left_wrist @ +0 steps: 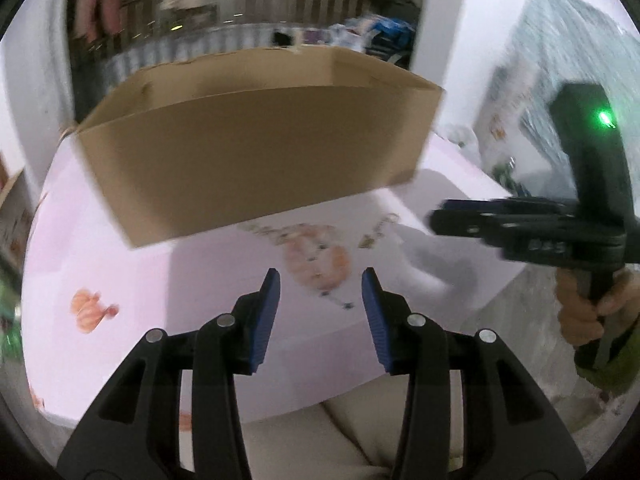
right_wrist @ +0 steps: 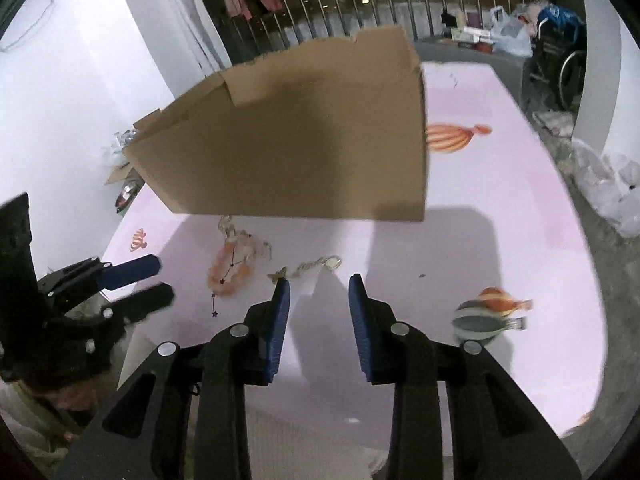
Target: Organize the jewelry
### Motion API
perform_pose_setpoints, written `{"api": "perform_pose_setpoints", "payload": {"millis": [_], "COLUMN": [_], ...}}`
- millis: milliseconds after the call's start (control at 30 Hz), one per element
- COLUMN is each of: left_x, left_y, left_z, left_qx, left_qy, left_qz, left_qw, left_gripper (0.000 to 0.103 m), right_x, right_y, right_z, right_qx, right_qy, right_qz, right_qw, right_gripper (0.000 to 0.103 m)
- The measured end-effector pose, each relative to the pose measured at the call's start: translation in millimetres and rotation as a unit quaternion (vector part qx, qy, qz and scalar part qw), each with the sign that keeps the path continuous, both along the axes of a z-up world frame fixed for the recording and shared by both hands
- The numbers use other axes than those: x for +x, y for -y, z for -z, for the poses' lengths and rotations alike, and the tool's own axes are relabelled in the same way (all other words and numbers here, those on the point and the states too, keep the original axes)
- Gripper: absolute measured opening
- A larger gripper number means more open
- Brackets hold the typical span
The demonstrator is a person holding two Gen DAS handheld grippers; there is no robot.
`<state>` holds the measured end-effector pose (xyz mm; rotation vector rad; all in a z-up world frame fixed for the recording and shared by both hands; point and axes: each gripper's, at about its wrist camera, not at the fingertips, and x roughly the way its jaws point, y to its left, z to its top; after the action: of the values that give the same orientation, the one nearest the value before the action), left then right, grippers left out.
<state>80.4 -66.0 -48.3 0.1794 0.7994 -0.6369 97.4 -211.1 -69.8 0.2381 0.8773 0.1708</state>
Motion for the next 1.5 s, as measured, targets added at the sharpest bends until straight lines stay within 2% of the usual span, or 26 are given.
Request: {"api": "perform_pose_setpoints", "payload": {"millis": [133, 333, 400, 467, 500, 533, 600, 800, 967, 1100, 1133, 1200, 1333, 1500], "left_x": [7, 19, 24, 28, 30, 30, 30, 35, 43, 47, 50, 54, 59, 66], "left_y": [25, 47, 53, 49, 49, 50, 47, 26, -2, -35, -48, -67, -98, -121], "left_z": [10, 21, 27, 28, 28, 27, 26, 8, -17, -28, -27, -16, 8, 26], "left_qx": [0.033, 0.079, 0.098, 0.094, 0.092, 0.093, 0.091, 0.028, -0.046, -0.12, -0.143, -0.163, -0.138, -0.093], "left_qy": [0.002, 0.013, 0.011, 0.008, 0.004, 0.003, 0.007, 0.003, -0.015, -0.063, -0.086, -0.12, -0.141, -0.133], "left_qz": [0.026, 0.039, 0.037, 0.034, 0.034, 0.032, 0.028, 0.008, -0.017, -0.034, -0.043, -0.067, -0.125, -0.175], "left_qw": [0.9991, 0.996, 0.9945, 0.9949, 0.9952, 0.9951, 0.9954, 0.9996, 0.9987, 0.9902, 0.9851, 0.9769, 0.9724, 0.9711], "left_gripper": [0.04, 0.038, 0.031, 0.023, 0.012, 0.009, 0.009, 0.008, 0.008, 0.008, 0.008, 0.008, 0.008, 0.009], "right_x": [5, 9, 10, 12, 12, 12, 11, 9, 8, 7, 6, 7, 8, 7], "right_y": [-6, -9, -9, -4, -3, -2, -1, 7, 10, 10, 10, 11, 12, 11], "right_z": [6, 7, 9, 10, 10, 10, 9, 9, 11, 10, 10, 10, 11, 10], "right_qx": [0.006, 0.01, 0.012, 0.015, 0.018, 0.019, 0.023, 0.037, 0.042, 0.046, 0.047, 0.048, 0.047, 0.04], "right_qy": [0.002, 0.009, 0.011, 0.013, 0.013, 0.013, 0.014, 0.016, 0.014, 0.014, 0.014, 0.012, 0.01, 0.011], "right_qz": [-0.004, -0.001, 0.0, 0.001, 0.003, 0.006, 0.009, 0.023, 0.027, 0.027, 0.027, 0.028, 0.028, 0.027], "right_qw": [1.0, 1.0, 1.0, 1.0, 1.0, 1.0, 1.0, 0.999, 0.999, 0.998, 0.998, 0.998, 0.998, 0.999], "right_gripper": [0.026, 0.026, 0.026, 0.026, 0.026, 0.026, 0.026, 0.026, 0.026, 0.026, 0.026, 0.026, 0.026, 0.026]}}
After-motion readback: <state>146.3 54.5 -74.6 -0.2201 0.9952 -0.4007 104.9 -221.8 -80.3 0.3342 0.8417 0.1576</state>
